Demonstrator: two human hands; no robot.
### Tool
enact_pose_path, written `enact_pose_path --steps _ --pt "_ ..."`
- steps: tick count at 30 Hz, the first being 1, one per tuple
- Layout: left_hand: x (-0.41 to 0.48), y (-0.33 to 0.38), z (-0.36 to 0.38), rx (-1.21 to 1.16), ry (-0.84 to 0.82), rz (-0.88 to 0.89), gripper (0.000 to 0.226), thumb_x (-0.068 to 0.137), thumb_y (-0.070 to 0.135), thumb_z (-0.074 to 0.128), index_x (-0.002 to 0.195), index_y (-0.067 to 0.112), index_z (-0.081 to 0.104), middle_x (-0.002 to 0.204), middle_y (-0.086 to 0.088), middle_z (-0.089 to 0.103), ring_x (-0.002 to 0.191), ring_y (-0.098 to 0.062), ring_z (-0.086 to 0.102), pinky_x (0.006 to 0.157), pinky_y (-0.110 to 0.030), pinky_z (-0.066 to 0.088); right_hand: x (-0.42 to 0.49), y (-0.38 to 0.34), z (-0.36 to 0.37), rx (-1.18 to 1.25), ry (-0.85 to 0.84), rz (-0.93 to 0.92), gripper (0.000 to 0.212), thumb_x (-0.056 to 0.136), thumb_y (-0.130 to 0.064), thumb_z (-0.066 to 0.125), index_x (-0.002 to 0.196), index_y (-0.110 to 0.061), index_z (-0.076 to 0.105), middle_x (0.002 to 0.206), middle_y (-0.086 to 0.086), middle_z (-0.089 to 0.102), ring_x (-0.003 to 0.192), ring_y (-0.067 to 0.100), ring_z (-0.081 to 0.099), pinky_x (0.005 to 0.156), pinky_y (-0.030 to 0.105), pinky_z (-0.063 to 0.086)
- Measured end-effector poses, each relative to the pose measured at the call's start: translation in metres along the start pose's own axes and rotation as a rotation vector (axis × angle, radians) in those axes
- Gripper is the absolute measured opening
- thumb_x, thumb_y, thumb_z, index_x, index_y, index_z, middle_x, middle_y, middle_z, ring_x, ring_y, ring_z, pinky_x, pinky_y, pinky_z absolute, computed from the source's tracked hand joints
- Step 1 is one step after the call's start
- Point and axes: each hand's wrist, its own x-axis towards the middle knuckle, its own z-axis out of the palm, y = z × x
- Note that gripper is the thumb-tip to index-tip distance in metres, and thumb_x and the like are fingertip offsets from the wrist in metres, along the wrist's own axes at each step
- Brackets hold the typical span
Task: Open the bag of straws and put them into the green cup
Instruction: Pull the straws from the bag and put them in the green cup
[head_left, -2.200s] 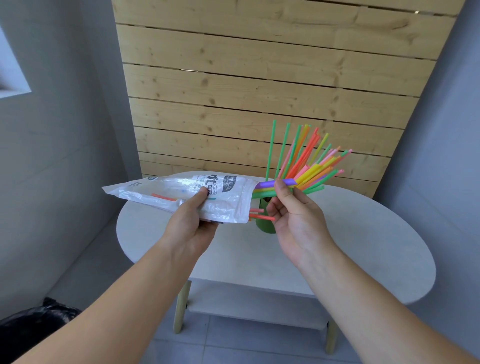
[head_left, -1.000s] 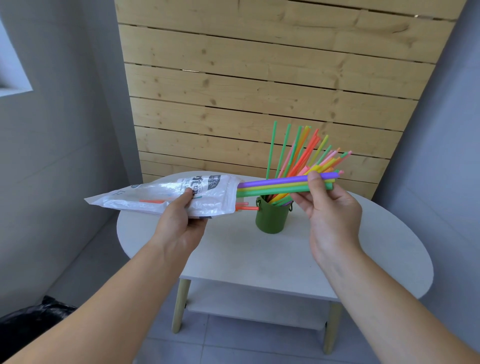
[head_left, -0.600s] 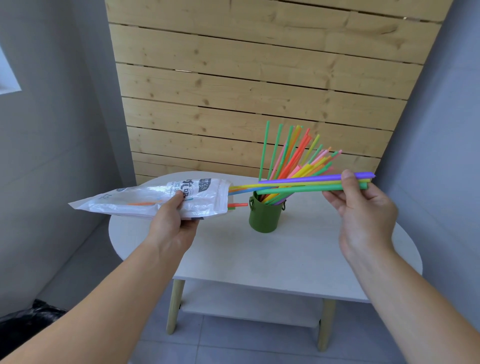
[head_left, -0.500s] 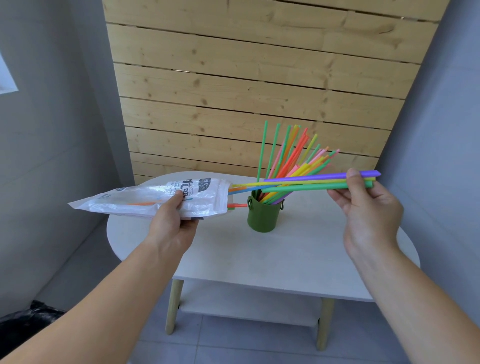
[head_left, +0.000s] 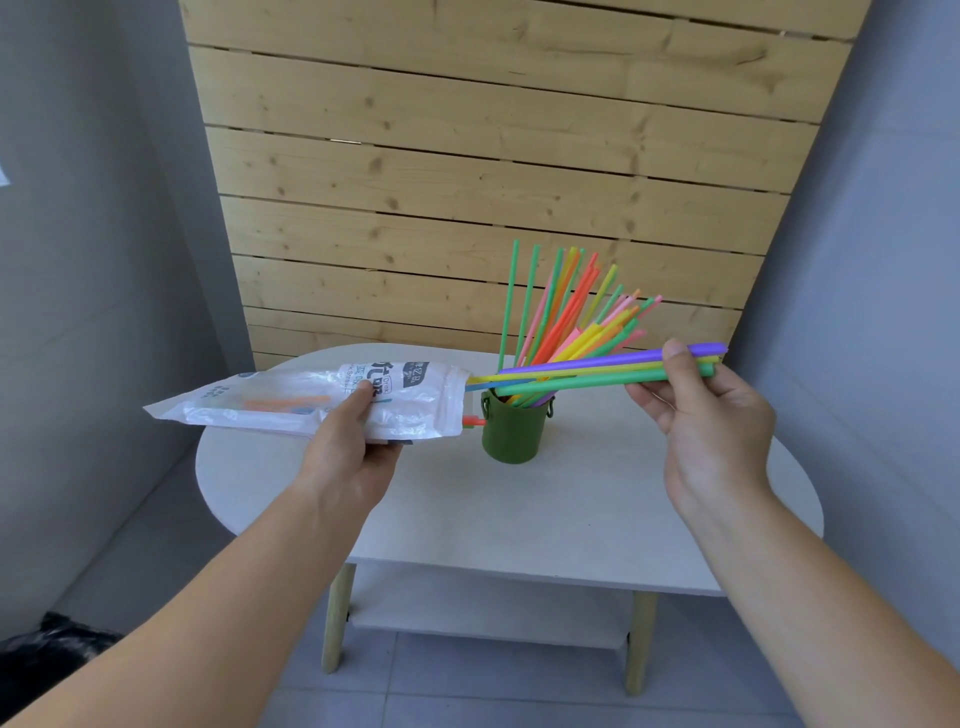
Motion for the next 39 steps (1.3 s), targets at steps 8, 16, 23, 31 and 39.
enact_pose_path --steps 8,16,23,31,39 --pt "0.001 0.001 -0.002 -0.008 0.015 -0.006 0.034 0.099 0.004 0.065 0.133 0.006 0.06 0.101 -0.003 0.076 0.066 -0.012 0.078 0.053 -0.028 0.061 0.0 -0.002 0.0 0.033 -0.036 0.041 0.02 0.094 -0.018 0.07 0.075 -0.014 0.075 0.083 0.011 0.069 0.075 0.021 0.07 0.074 0.03 0.061" --pt "0.003 0.006 -0.004 -0.014 0.03 0.004 0.036 0.099 0.006 0.066 0.135 0.005 0.059 0.103 -0.003 0.076 0.066 -0.013 0.078 0.052 -0.026 0.06 0.005 -0.002 -0.006 -0.067 0.055 -0.1 0.018 0.093 -0.02 0.071 0.078 -0.012 0.073 0.071 -0.001 0.066 0.069 0.015 0.07 0.075 0.031 0.062" --pt "0.005 0.007 -0.006 -0.019 0.041 0.019 0.034 0.1 0.007 0.065 0.134 0.007 0.06 0.097 -0.002 0.076 0.064 -0.012 0.078 0.052 -0.026 0.06 0.007 -0.009 -0.001 -0.103 0.029 -0.246 0.026 0.091 -0.024 0.072 0.066 -0.025 0.075 0.064 -0.007 0.066 0.072 0.018 0.071 0.075 0.033 0.063" --pt "0.002 0.007 -0.007 -0.009 0.044 0.01 0.029 0.1 0.008 0.066 0.128 0.009 0.063 0.097 -0.001 0.076 0.064 -0.012 0.078 0.052 -0.025 0.059 -0.001 -0.02 0.003 -0.228 -0.064 -0.421 0.013 0.093 -0.026 0.071 0.086 -0.016 0.076 0.073 -0.004 0.071 0.083 0.029 0.075 0.075 0.037 0.064" --pt "0.0 0.007 -0.004 0.014 0.03 -0.002 0.035 0.101 0.009 0.065 0.135 0.007 0.061 0.104 -0.002 0.076 0.078 -0.014 0.077 0.057 -0.027 0.062 -0.006 -0.007 0.007 -0.435 -0.188 -0.542 0.009 0.093 -0.025 0.071 0.084 -0.022 0.071 0.082 0.01 0.068 0.083 0.032 0.072 0.073 0.031 0.061"
